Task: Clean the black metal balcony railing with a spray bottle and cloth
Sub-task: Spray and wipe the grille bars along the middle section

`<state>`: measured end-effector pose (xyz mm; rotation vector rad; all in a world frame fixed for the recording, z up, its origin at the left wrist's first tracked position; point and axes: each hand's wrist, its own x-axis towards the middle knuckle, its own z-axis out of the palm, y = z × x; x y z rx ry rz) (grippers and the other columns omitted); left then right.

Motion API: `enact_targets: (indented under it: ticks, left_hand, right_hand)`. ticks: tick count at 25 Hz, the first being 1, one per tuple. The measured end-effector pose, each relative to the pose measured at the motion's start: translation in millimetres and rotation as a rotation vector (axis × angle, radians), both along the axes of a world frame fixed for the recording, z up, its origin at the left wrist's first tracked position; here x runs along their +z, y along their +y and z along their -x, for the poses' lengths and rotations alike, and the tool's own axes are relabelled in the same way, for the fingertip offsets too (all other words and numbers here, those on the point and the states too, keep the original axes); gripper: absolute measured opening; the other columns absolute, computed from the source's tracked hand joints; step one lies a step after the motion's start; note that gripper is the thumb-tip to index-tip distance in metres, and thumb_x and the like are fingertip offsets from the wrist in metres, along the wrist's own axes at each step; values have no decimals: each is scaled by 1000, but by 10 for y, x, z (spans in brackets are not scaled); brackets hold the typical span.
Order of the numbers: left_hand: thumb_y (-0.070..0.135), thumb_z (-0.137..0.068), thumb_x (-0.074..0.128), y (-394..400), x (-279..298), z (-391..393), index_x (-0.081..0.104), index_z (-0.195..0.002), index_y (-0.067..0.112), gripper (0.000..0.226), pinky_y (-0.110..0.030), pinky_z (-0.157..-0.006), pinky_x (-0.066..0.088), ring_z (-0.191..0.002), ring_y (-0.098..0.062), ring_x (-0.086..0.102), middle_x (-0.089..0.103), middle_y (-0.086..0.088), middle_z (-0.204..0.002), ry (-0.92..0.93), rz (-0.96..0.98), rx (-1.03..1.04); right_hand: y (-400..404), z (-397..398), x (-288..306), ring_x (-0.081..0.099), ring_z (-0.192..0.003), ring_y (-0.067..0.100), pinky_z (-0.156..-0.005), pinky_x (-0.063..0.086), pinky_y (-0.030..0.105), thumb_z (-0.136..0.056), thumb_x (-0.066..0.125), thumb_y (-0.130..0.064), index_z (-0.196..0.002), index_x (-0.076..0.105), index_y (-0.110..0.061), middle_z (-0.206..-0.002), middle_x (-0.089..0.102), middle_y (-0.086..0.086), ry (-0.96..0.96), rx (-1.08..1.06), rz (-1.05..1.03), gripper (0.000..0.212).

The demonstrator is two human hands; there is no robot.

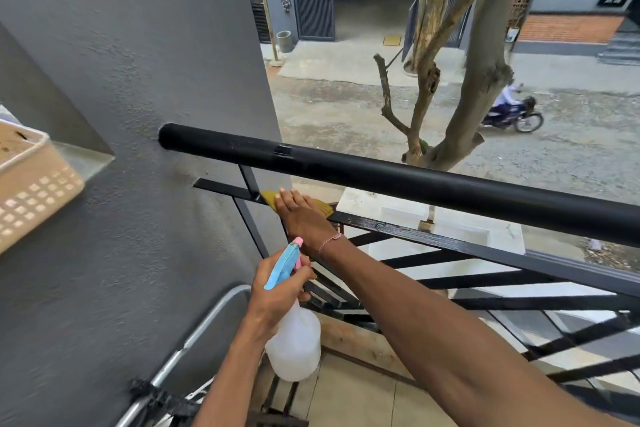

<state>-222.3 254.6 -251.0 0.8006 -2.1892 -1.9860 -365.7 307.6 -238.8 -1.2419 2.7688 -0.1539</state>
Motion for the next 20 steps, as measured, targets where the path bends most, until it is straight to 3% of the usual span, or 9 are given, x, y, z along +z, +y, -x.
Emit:
enact_targets:
  ticks: [3,8,13,16,20]
  left_hand:
    - [18,-93,74,-27,0,-4,65,-118,13,27,-20,-59,56,-95,-29,70,66,-13,-106,-36,28,15]
    - [10,-94,70,113,99,71,71,-99,11,5,-26,-61,58,-96,-36,70,68,-19,-97,14,63,-92]
    - [5,-95,67,579,162,139,71,-91,9,7,-24,-57,54,-96,-40,68,67,-24,-96,41,61,-225]
    - [2,-94,65,978,180,176,70,-89,8,9,-23,-57,54,-90,-33,68,67,-27,-96,36,45,-305]
    - [0,-92,66,1582,201,209,70,-87,8,11,-25,-58,55,-89,-35,70,67,-24,-91,34,36,-394]
  right_hand:
    - [-72,-3,-16,6,-155,31,-124,15,46,-105,43,-20,-160,7,-11,-168,6,10,105,70,-47,67]
    - [424,18,-105,6,-155,28,-125,8,41,-109,32,-30,-160,8,-13,-168,5,9,305,265,-131,60]
    - [1533,-201,-156,6,-155,27,-126,8,42,-106,28,-19,-160,9,-9,-167,7,12,184,87,55,58]
    - [2252,-385,-182,1,-155,24,-126,4,41,-99,23,-15,-161,4,-12,-168,2,9,135,-51,52,65]
    - [3047,-611,-148,-1,-155,24,-126,-1,40,-94,17,-13,-161,1,-12,-168,0,8,124,-164,63,68]
